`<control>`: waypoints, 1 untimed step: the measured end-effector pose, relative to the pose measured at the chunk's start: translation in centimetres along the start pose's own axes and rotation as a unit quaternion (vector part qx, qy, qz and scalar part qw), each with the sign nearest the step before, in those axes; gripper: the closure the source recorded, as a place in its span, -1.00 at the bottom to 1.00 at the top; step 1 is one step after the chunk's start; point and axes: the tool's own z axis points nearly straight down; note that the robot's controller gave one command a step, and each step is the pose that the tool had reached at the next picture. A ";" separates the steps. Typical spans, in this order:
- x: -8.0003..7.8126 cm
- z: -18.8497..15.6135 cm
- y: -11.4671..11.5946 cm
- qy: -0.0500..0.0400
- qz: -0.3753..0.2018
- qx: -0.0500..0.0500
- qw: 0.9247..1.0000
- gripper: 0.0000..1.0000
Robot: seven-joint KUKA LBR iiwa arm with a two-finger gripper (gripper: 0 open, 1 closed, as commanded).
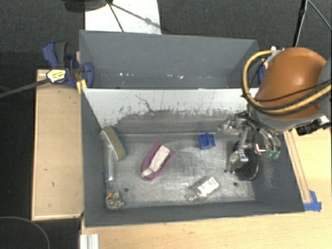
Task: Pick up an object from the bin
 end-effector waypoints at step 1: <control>-2.0 11.8 8.7 0.003 -0.100 -0.002 0.995 -1.00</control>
Offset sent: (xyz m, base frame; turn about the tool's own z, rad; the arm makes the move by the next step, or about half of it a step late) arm 0.0216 0.0838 -0.1155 -0.2123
